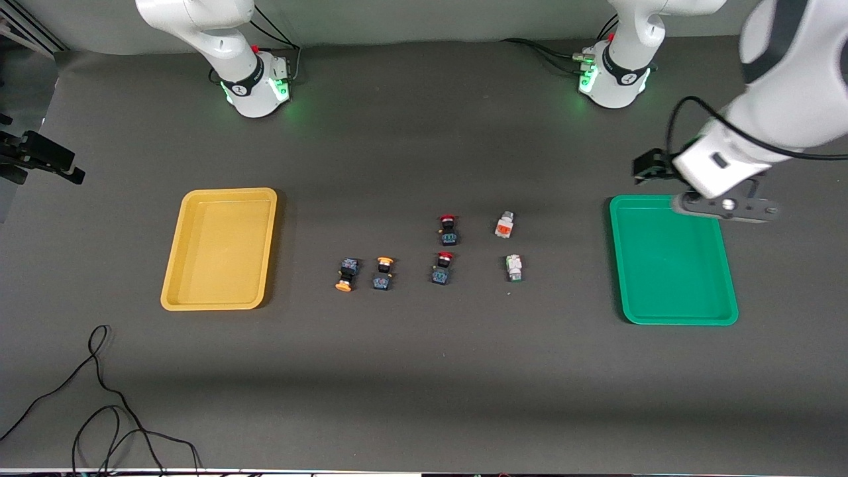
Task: Place green and yellow buttons in trays
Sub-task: 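Reach the left gripper to a white button while the right gripper reaches a yellow button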
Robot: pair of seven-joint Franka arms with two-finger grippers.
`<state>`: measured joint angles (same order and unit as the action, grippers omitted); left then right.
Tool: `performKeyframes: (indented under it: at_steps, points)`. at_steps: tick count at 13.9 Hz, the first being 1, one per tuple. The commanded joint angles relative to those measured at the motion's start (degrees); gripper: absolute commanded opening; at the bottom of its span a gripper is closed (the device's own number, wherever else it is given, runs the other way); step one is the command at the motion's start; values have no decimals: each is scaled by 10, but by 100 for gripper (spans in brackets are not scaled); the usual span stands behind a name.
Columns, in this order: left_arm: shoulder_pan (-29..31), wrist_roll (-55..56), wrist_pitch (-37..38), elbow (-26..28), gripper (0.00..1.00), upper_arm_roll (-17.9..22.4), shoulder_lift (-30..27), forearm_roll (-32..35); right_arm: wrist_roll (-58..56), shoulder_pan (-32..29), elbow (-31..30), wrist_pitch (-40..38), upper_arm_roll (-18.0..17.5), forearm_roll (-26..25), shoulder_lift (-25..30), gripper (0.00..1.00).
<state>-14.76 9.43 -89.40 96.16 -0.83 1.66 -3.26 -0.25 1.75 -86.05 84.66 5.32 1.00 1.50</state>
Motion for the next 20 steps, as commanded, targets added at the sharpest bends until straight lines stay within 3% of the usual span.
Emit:
performKeyframes:
  at_steps: [1, 5, 9, 15, 17, 20]
  points:
    - [-82, 101, -45, 38, 100, 7, -14, -3, 2, 7, 7, -8, 3, 1, -2, 100]
    - [-184, 232, -107, 80, 100, 7, -15, 4, 9, 19, 2, -21, 1, 4, -10, 100]
    - [-240, 285, -166, 130, 100, 4, -25, 10, 7, 19, 4, -7, 1, 4, -40, 100]
    - [-244, 286, -324, 269, 100, 0, -16, 38, 10, 37, 2, 19, 2, 4, -77, 100]
    - [-244, 286, -409, 315, 100, 0, 14, 46, 11, 40, -8, 37, 2, 4, -87, 98]
    - [-244, 287, -502, 323, 100, 1, 94, 47, 37, 52, -46, 96, 0, 6, -94, 96]
